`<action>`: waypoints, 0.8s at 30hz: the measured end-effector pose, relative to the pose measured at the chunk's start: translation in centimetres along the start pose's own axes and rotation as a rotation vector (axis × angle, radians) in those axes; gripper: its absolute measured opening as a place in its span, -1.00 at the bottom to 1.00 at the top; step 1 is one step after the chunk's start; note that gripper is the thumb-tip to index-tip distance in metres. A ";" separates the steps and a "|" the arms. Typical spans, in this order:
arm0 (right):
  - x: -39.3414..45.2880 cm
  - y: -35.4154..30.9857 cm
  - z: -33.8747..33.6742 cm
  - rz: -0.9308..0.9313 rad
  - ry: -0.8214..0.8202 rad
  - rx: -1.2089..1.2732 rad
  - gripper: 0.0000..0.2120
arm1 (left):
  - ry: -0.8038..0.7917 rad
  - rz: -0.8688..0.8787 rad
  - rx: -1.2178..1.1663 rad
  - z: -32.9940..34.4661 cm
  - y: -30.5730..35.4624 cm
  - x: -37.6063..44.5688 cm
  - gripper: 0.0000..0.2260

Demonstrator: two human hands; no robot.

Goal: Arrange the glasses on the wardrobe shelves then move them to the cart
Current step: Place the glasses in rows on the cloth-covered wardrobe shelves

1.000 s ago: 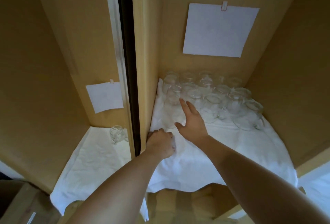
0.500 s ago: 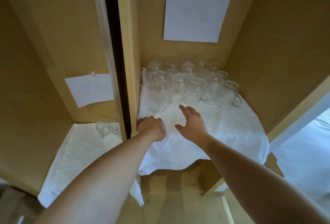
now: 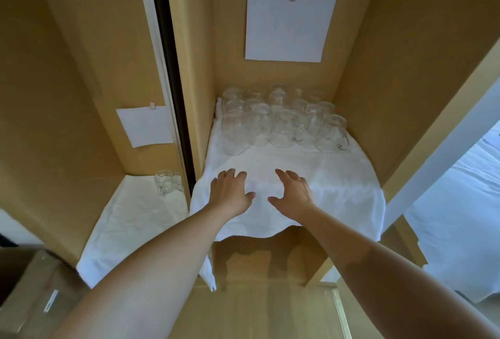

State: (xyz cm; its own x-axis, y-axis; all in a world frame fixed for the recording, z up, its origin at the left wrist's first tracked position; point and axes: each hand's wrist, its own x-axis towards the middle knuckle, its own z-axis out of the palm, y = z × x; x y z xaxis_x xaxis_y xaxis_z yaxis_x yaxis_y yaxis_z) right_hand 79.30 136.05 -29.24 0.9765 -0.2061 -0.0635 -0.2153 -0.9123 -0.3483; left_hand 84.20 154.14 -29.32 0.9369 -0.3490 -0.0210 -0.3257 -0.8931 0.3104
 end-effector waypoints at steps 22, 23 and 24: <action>-9.0 -7.5 4.9 -0.135 -0.083 0.079 -0.24 | 0.037 -0.150 0.024 -2.3 -6.1 -13.8 -0.45; -8.9 -8.5 5.3 -0.136 -0.084 0.079 -0.25 | 0.036 -0.151 0.023 -2.5 -7.1 -13.9 -0.45; -8.7 -9.5 5.8 -0.132 -0.087 0.078 -0.24 | 0.028 -0.153 0.022 -2.7 -8.1 -14.0 -0.46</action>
State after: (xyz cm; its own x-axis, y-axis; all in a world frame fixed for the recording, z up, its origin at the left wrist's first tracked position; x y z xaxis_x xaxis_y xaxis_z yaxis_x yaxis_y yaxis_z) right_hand 72.95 148.57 -30.76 0.9944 -0.0515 -0.0920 -0.0863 -0.8985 -0.4305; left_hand 74.11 167.03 -29.01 0.9788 -0.2007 -0.0401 -0.1813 -0.9414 0.2844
